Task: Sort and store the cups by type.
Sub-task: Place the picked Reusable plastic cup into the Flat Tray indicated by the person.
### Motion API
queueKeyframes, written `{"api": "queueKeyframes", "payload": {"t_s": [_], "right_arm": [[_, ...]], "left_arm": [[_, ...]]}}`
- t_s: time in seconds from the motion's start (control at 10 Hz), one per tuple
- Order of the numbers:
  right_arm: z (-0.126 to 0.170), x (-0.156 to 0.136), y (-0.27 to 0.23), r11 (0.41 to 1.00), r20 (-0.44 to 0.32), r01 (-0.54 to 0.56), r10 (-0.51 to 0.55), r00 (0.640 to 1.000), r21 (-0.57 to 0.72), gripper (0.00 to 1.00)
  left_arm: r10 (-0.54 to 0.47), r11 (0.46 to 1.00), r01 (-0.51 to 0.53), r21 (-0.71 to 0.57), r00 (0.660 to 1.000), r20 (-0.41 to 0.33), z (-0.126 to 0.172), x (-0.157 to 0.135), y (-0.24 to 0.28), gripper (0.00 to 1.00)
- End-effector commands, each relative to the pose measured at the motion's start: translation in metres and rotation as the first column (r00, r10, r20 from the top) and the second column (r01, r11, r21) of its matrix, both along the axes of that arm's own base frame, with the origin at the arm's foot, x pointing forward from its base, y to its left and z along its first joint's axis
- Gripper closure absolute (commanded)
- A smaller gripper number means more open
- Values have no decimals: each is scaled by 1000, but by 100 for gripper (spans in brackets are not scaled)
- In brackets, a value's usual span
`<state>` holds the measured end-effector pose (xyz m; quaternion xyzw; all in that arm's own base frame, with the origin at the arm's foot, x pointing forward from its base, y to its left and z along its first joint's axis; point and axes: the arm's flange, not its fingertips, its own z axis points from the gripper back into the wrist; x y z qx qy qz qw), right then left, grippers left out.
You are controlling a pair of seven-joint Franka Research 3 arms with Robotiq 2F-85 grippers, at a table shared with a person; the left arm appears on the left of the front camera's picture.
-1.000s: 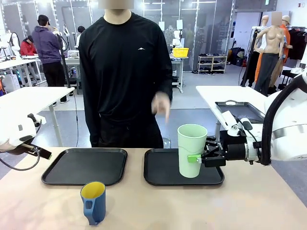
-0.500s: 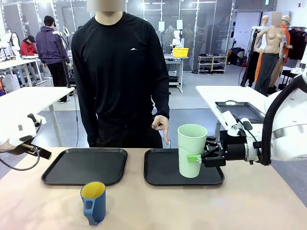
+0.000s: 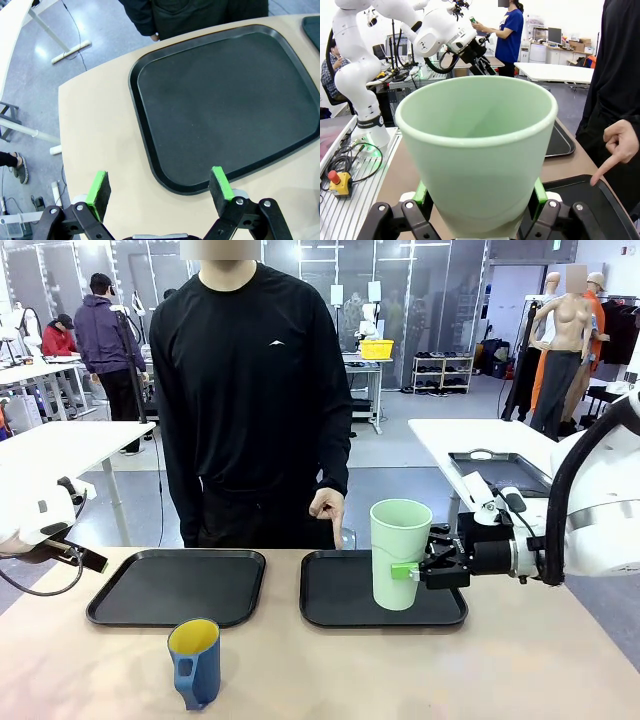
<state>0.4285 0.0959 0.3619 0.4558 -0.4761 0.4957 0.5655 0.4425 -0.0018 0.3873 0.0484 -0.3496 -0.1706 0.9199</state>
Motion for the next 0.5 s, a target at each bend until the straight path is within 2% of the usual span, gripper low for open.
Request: {"api": "queueKeyframes", "payload": {"t_s": [0.0, 0.4], "right_arm": [[-4, 23, 6, 1000, 80, 15, -17, 997, 23, 14], [-9, 92, 11, 998, 77, 67, -65, 995, -16, 14]], "left_arm": [[-3, 1000, 3, 4, 1000, 1, 0, 0, 1, 0], [-3, 1000, 3, 4, 1000, 1, 0, 0, 1, 0]]}}
